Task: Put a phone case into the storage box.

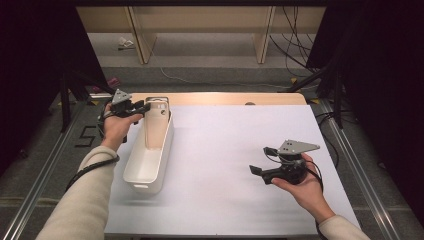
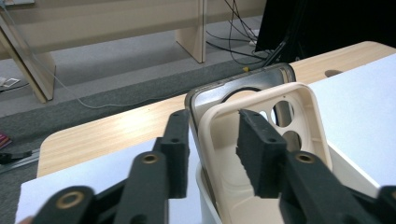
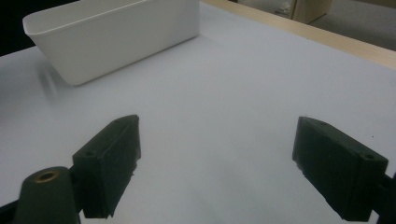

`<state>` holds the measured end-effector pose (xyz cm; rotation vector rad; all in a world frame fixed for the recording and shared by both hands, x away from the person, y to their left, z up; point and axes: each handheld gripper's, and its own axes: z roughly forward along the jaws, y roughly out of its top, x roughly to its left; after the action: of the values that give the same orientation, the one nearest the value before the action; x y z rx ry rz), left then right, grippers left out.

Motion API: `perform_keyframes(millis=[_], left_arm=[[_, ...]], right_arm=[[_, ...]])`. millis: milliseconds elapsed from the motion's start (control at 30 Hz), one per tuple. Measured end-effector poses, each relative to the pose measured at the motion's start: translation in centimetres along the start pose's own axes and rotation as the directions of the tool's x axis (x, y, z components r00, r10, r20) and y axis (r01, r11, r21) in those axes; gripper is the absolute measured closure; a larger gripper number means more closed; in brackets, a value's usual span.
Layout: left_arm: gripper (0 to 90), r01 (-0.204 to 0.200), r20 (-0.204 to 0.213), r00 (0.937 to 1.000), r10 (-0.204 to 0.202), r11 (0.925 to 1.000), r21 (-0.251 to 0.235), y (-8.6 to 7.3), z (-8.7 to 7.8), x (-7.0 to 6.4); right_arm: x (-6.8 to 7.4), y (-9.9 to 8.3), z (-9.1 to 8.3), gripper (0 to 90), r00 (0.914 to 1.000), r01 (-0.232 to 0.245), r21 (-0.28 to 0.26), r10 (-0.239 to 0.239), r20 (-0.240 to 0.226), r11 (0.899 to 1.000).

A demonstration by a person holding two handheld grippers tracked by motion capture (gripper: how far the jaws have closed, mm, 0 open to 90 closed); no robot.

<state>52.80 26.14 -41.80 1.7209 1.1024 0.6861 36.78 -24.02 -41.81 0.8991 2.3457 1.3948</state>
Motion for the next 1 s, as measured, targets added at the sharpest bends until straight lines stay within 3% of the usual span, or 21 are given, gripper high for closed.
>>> perform_keyframes(millis=[267, 467, 533, 633, 1000], left_arm=[[44.0, 0.0, -0.016, 0.9999, 0.0, 0.9999, -0.013, 0.8, -1.2, -0.5], [24.6, 0.028, -0.033, 0.9991, -0.028, 0.9996, 0.006, 1.4, -2.5, -1.2], [21.1, 0.052, -0.012, 0.9986, -0.052, 0.9985, 0.015, 1.3, -2.9, -1.5], [21.7, 0.045, 0.019, 0.9988, -0.045, 0.9988, 0.018, 1.2, -3.6, -1.9], [8.5, 0.022, 0.021, 0.9995, -0.022, 0.9995, 0.023, 1.2, -5.2, -2.9]], right_arm=[[0.0, 0.0, 0.0, 16.2, 1.0, 0.001, 0.003, -0.001, 0.001, 1.0], [0.1, 0.0, 0.0, 16.3, 1.0, 0.0, 0.002, 0.0, 0.002, 1.0], [0.1, 0.0, 0.0, 16.3, 1.0, 0.001, 0.003, -0.001, 0.002, 1.0], [0.1, 0.0, 0.0, 16.2, 1.0, 0.001, 0.003, -0.001, 0.002, 1.0], [0.1, 0.1, 0.0, 16.2, 1.0, 0.001, 0.004, -0.001, 0.002, 1.0]])
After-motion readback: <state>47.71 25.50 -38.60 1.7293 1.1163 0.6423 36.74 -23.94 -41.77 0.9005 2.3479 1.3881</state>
